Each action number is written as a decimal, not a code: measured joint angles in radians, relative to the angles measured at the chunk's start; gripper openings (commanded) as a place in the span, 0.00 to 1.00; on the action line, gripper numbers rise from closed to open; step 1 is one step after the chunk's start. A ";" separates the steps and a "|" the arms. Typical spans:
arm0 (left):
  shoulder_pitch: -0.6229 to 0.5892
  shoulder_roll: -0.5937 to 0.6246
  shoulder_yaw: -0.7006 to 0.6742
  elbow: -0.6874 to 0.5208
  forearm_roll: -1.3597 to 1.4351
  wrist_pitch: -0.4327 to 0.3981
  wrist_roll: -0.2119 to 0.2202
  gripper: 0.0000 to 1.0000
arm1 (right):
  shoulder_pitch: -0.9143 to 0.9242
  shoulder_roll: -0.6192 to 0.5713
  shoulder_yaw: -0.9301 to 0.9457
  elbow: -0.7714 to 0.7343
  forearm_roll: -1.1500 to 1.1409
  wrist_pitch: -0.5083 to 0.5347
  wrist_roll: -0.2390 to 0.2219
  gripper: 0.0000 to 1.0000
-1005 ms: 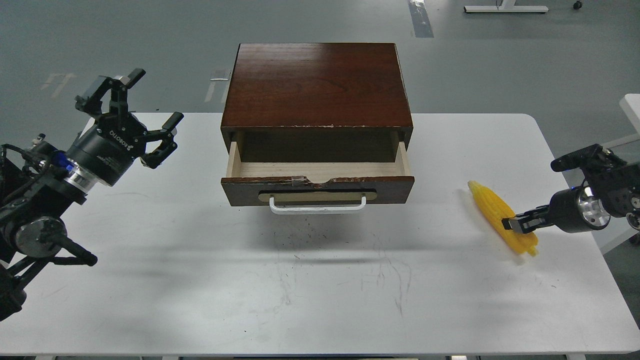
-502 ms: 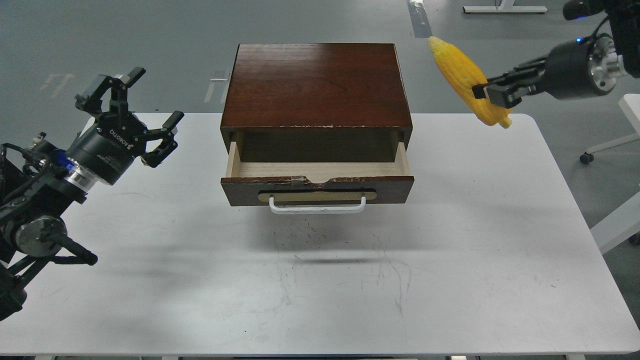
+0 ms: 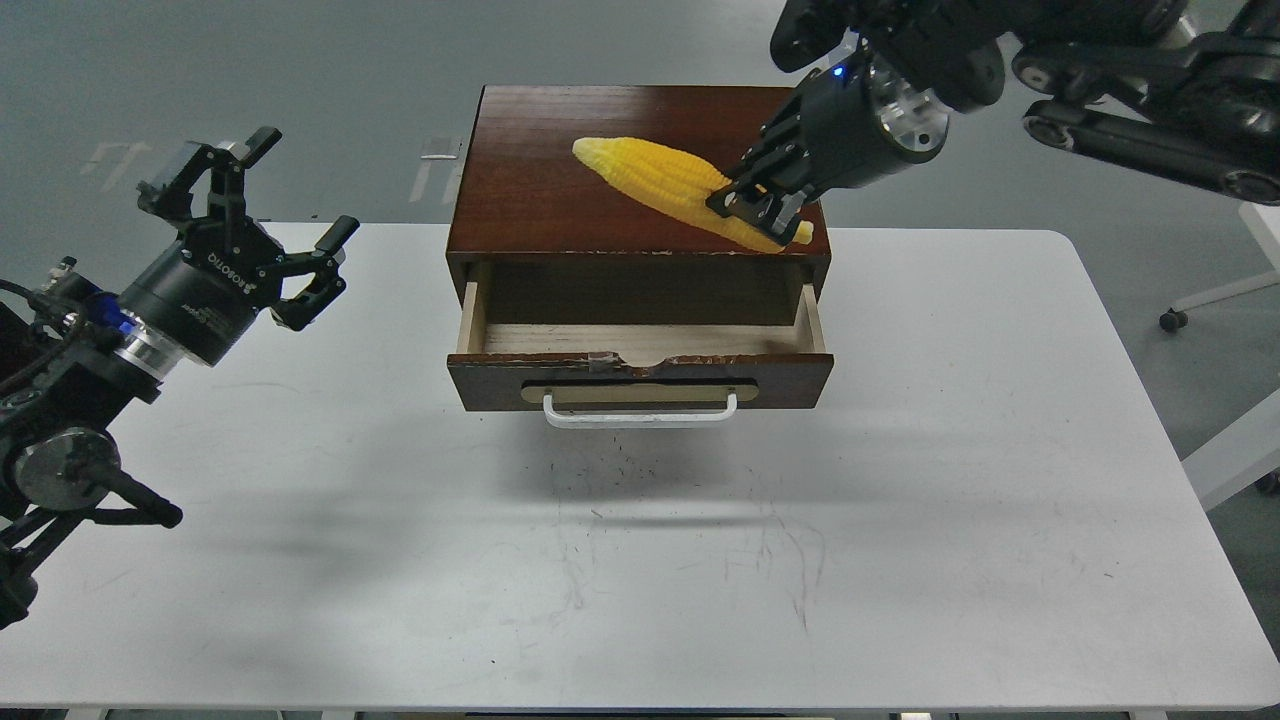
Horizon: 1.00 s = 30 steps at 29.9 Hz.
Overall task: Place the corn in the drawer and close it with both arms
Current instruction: 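Lift the corn and carry it over the open drawer, then lower the corn into the drawer and open the right gripper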
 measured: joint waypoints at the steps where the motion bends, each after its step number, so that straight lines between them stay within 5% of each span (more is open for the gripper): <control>1: 0.000 0.000 0.000 0.000 0.000 0.000 0.000 0.99 | 0.000 0.012 -0.015 0.002 -0.005 -0.022 0.000 0.15; 10: 0.000 0.014 0.000 0.000 0.000 0.000 0.000 0.99 | -0.018 0.087 -0.138 0.004 -0.021 -0.216 0.000 0.15; 19: 0.001 0.024 0.000 -0.009 0.000 0.000 0.000 0.99 | -0.079 0.114 -0.165 -0.019 -0.033 -0.250 0.000 0.20; 30: 0.002 0.026 0.000 -0.012 0.000 0.000 0.000 0.99 | -0.106 0.122 -0.167 -0.036 -0.033 -0.251 0.000 0.46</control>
